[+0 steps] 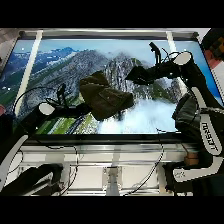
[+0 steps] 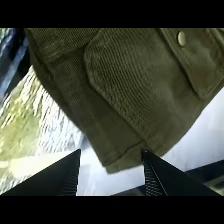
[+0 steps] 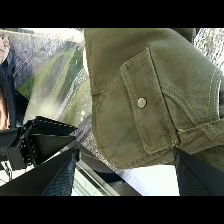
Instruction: Fold the clothes and pants, and hang the long-sleeved shirts on hangers.
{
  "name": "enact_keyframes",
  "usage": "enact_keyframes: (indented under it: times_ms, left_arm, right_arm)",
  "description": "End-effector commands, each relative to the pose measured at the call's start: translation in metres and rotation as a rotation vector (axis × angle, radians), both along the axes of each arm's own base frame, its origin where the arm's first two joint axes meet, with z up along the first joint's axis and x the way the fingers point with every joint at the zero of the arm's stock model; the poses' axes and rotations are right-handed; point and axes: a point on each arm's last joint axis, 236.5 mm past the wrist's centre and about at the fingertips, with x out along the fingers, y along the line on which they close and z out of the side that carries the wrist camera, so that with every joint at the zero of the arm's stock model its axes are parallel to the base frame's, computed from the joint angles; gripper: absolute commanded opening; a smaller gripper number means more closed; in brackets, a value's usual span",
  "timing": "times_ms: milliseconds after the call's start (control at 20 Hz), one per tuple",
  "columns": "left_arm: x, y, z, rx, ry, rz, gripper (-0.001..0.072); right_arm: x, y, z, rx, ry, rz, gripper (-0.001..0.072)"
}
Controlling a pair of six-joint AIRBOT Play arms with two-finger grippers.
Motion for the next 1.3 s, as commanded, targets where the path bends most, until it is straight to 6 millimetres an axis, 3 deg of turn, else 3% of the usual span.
enact_keyframes:
  times_ms: [0,450,600,700,750,800,850,900,950,1050,1250]
  left_arm:
    - [0.005,-0.008,-0.010,-0.047,0.018,0.013,0.0434]
    - [-0.003,-0.013,-0.029,-0.040,0.077,-0.023,0.0434]
    - [0.009,-0.020,-0.029,-0.073,0.060,0.021,0.0420]
    - [0.014,-0.025,-0.025,-0.094,0.044,0.015,0.0352]
    - [0.017,-0.027,-0.021,-0.103,0.037,0.018,0.0230]
    - [0.020,-0.028,-0.015,-0.105,0.022,0.013,0.0072]
    - [0.025,-0.029,-0.007,-0.104,-0.009,-0.002,0.0019]
    - [0.031,-0.031,0.003,-0.104,-0.045,-0.015,0.0018]
    - [0.037,-0.032,0.018,-0.102,-0.096,-0.032,0.0017]
    - [0.051,-0.028,0.053,-0.084,-0.207,-0.050,0.0016]
    - [0.069,0.003,0.131,-0.016,-0.429,-0.029,0.0016]
  right_arm:
    - [0.002,0.000,0.000,-0.002,-0.008,-0.008,0.0650]
    - [0.003,0.000,0.000,0.001,-0.010,-0.011,0.0650]
    - [0.004,0.000,0.000,0.001,-0.012,-0.013,0.0648]
    - [0.004,0.000,0.000,0.001,-0.012,-0.013,0.0646]
    - [0.003,0.000,0.000,0.001,-0.011,-0.012,0.0645]
    - [0.002,0.001,0.000,0.001,-0.007,-0.008,0.0613]
    - [-0.002,0.001,0.000,0.001,0.005,0.005,0.0434]
    - [-0.008,0.002,-0.002,-0.001,0.021,0.024,0.0120]
    - [-0.013,0.002,-0.003,-0.007,0.033,0.041,0.0044]
    - [-0.014,-0.001,-0.007,-0.027,0.033,0.048,0.0036]
    - [-0.014,0.012,-0.001,0.054,0.036,0.042,0.0035]
